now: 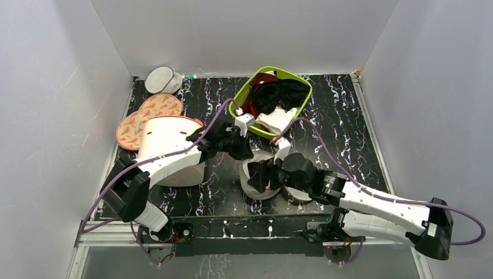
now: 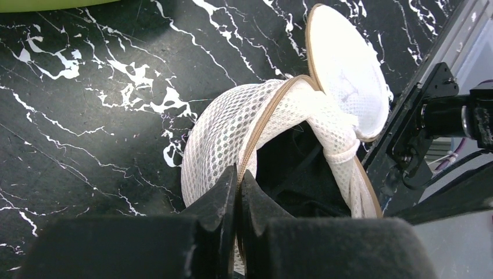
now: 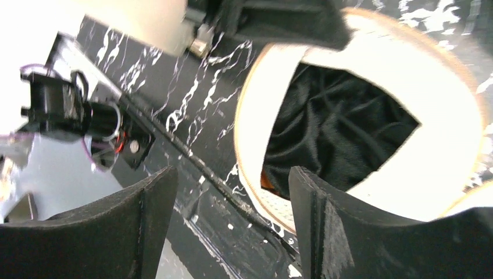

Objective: Unzip the laundry bag and remove the bra
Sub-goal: Adjust the laundry bag at the center of the board, then pick up the bra from the laundry bag.

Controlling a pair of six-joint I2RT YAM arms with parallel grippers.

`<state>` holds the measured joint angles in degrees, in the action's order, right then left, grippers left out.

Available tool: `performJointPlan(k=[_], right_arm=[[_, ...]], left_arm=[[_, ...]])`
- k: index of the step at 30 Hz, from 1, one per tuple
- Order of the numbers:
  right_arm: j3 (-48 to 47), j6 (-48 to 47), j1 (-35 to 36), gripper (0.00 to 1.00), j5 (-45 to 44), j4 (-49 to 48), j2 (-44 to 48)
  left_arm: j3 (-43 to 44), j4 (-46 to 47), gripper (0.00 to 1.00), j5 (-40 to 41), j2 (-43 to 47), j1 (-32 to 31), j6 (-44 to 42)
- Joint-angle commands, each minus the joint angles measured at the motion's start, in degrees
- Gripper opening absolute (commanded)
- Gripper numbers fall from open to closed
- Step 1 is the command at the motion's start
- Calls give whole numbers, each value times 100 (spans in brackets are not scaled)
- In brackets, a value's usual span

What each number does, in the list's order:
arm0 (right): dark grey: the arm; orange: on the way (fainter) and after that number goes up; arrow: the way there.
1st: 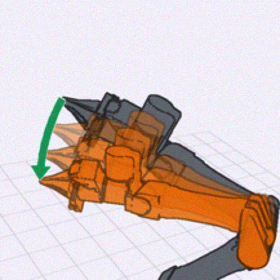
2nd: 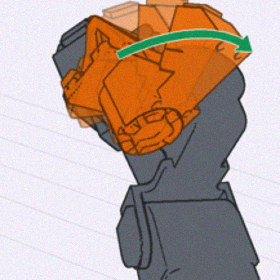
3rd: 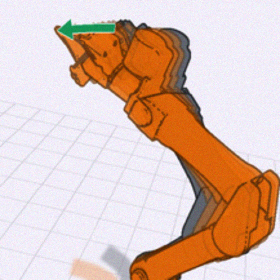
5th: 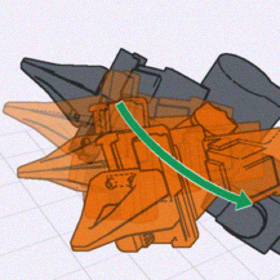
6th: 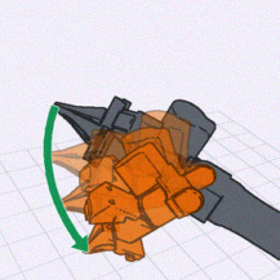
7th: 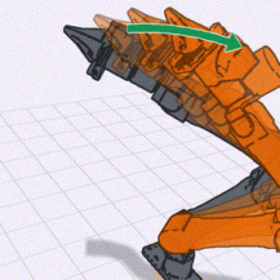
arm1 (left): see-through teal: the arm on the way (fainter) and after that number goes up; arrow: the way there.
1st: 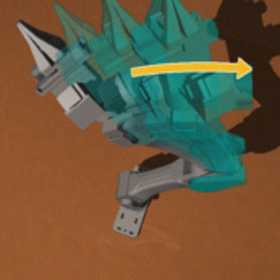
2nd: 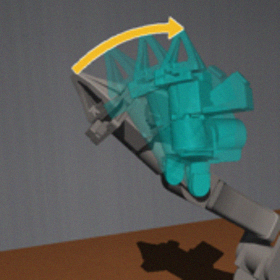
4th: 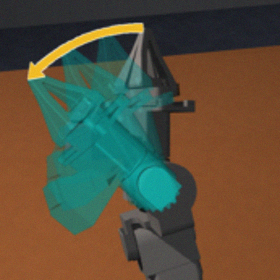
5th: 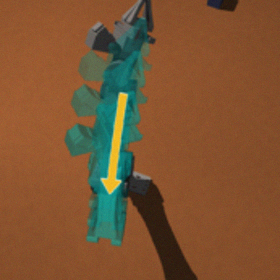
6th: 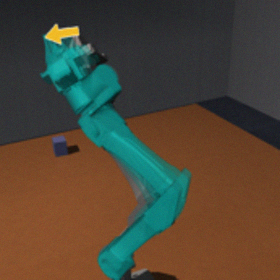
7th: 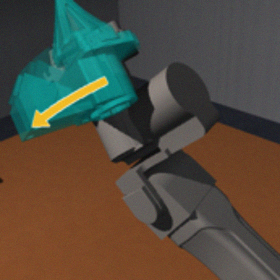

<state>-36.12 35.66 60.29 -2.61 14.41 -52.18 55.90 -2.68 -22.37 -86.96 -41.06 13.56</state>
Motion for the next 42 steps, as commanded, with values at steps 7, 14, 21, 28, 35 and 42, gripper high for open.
performJointPlan(k=[7,14,21,28,35,42], right_arm=[[-706,756,-221,41,-1667,1210,-155],[-977,405,-222,29,-1661,1017,-941],[-1417,-130,-215,29,-2371,1362,-1503],[-1377,-244,-219,30,-2491,1293,-1844],[-1159,-200,-220,33,-2627,1157,-2134],[-1182,-220,-220,35,-2695,1162,-2545]], left_arm=[[-278,590,0,-308,594,-7,37],[-229,603,0,-518,510,-25,50],[-216,584,0,-543,500,-50,39],[-202,576,0,-580,485,-46,59],[-200,576,0,-579,496,-47,61],[-193,569,0,-584,511,-51,59]])
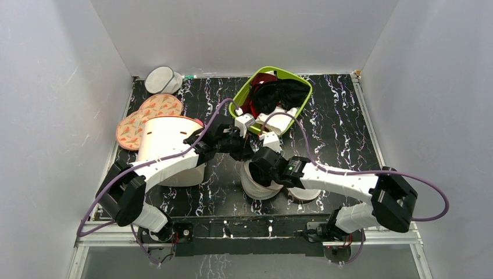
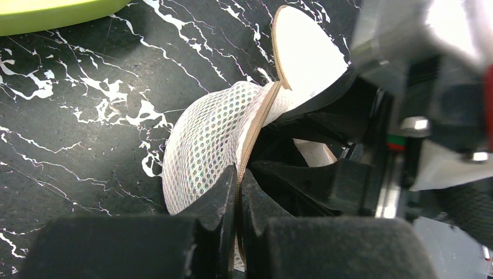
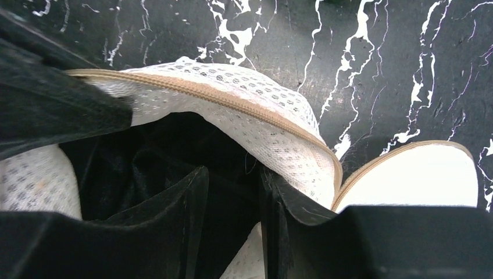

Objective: Unzip the laundry bag and remove the bra
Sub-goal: Pick up the bra from the laundry bag.

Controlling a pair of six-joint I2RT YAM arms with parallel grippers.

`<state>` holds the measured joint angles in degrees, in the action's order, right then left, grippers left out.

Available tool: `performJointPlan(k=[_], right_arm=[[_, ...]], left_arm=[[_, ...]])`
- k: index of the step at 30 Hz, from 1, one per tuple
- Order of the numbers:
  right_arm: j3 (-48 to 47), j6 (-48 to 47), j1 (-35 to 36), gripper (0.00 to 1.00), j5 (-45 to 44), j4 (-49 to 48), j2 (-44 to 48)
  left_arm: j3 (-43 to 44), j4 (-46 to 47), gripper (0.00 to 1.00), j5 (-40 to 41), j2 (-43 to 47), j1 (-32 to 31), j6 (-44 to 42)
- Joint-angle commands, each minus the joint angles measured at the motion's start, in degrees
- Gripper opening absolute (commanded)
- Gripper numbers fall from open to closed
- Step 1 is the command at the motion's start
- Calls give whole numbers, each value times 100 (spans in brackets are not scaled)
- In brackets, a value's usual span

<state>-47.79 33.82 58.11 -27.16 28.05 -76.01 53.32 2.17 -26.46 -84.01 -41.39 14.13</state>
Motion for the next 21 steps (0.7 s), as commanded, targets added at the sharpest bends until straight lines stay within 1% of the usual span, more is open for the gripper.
performJointPlan(k=[1,7,8,9,10,13,18,21], right_arm=[[-22,-22,-3,35,-269,-196,-200],[-77,-19,3,21,-547,-183,-152],[-92,-54,-1,16,-538,-212,-125],[-109,-116,-1,7,-475,-232,-80],[-157,-146,-1,0,-392,-212,-17],[-251,-147,1,0,-150,-144,310],[8,-264,-1,0,550,-720,1243],[32,-175,-4,0,736,-794,1583]], left_arm=[[69,83,0,-176,217,-19,2],[60,84,0,-171,233,-19,3],[60,84,0,-167,231,-19,7],[59,88,0,-171,228,-19,5],[56,82,0,-168,230,-19,0],[79,41,0,-120,235,-19,-15],[114,-22,0,-63,244,-19,-49],[141,-58,0,-50,244,-19,-76]])
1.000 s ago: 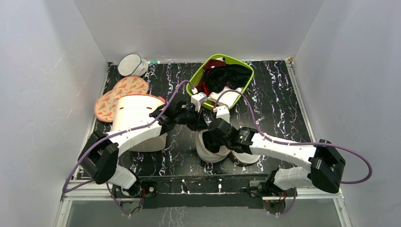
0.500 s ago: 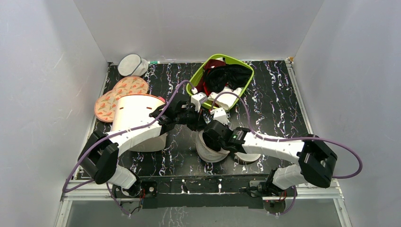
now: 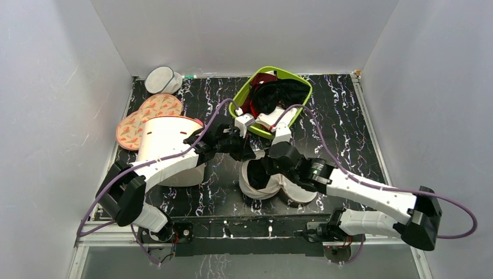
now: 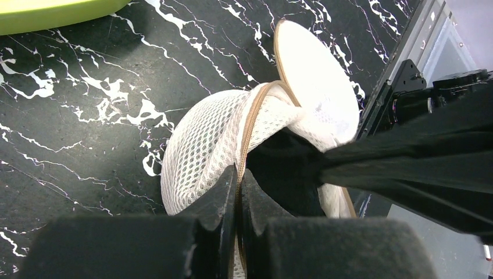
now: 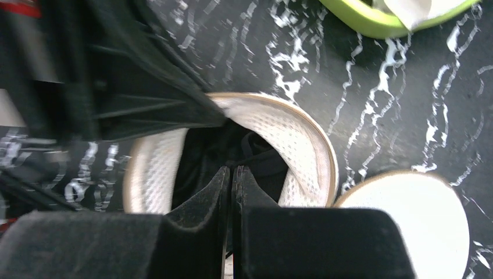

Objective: Unzip the laundry bag and remove the bra
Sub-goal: Pick up the bra from the laundry bag.

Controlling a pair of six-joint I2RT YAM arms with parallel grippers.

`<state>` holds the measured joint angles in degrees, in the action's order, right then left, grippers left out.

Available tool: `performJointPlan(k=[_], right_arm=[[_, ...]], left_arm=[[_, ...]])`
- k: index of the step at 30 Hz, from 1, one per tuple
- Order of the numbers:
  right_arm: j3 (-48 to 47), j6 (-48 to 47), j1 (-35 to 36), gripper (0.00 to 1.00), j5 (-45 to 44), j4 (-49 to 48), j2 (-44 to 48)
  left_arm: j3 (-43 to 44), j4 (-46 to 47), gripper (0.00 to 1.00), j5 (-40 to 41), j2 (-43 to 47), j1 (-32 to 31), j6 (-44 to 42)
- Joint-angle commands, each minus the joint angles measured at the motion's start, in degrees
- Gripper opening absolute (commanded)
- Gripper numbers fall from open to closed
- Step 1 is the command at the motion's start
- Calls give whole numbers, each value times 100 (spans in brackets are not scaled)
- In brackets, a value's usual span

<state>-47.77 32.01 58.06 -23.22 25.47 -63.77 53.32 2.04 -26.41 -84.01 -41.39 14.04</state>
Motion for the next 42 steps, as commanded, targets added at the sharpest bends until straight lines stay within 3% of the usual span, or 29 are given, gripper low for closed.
performJointPlan(k=[1,12,21,25,28,33,42], right_arm=[[-3,21,-5,0,366,-498,437],[-713,205,-6,0,699,-332,1056],[-1141,327,-6,0,942,-542,1334],[-628,314,-33,0,615,-503,1392],[-490,404,-93,0,1384,-850,1213],[-1079,288,-93,0,2356,-1446,985],[-1485,189,-93,0,1598,-1354,1388]], left_arm=[[148,-58,0,-57,244,-19,-73],[168,-157,11,118,372,-16,-180],[181,-208,4,211,448,-19,-179],[185,-277,0,417,517,-18,-178],[198,-334,0,484,487,-18,-183],[331,-570,0,744,342,-20,-166],[405,-913,0,1641,297,-19,-78]])
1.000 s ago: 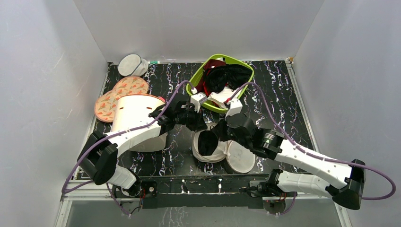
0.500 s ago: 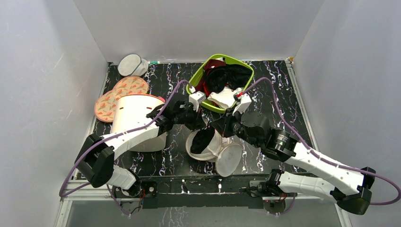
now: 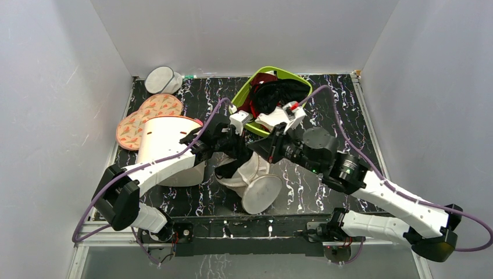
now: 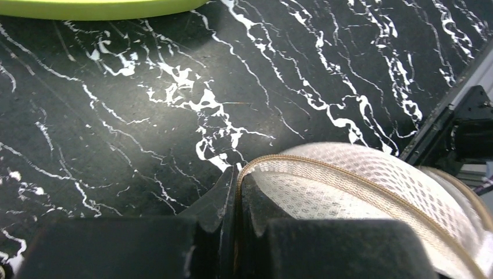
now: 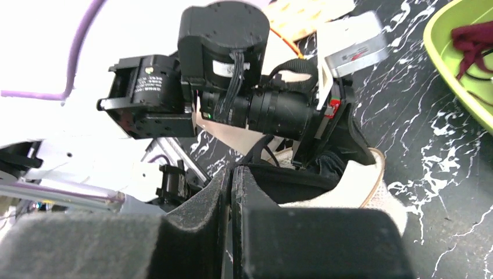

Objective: Unzip the laundry bag and remove the bra
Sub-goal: Pick up the bra from the laundry bag.

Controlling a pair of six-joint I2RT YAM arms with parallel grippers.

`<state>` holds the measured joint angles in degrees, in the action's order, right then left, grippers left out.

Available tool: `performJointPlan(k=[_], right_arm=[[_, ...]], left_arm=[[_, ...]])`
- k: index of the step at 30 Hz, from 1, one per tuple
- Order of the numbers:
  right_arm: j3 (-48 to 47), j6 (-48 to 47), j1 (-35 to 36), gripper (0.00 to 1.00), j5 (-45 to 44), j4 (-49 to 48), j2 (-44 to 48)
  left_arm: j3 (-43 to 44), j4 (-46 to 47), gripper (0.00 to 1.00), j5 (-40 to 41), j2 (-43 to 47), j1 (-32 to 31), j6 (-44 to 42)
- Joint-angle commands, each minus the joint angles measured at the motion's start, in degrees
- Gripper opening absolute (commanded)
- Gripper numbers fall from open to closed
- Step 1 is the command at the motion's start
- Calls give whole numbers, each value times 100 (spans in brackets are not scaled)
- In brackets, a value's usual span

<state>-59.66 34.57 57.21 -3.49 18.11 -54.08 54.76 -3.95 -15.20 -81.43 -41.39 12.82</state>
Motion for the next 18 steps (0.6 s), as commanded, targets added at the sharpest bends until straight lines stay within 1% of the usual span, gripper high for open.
performJointPlan(k=[1,5,8,11,13,14,15,16,17,18], right_arm=[[-213,-76,-8,0,-523,-577,484],[38,-36,-13,0,-1349,220,536],[481,52,-8,0,-1841,713,549],[964,-55,-8,1,-2153,1023,420],[922,-269,-8,8,-2292,1369,136],[739,-409,-13,15,-2329,1703,-120],[388,-655,-13,27,-2274,2008,-362],[-117,-934,-10,45,-2183,2306,-498],[-369,-1058,-8,52,-2088,2443,-511],[-542,-1077,-8,57,-2036,2565,-519]], left_arm=[[275,-348,0,563,25,-18,45],[249,-271,0,432,38,-19,37],[220,-226,0,387,49,-18,36],[241,-246,0,386,27,-14,45],[250,-268,0,394,-23,-17,53],[274,-313,0,416,-72,-19,62],[326,-379,0,428,-144,-19,69],[338,-390,0,414,-177,-18,80],[321,-364,0,398,-156,-14,80],[312,-355,0,402,-131,-18,74]])
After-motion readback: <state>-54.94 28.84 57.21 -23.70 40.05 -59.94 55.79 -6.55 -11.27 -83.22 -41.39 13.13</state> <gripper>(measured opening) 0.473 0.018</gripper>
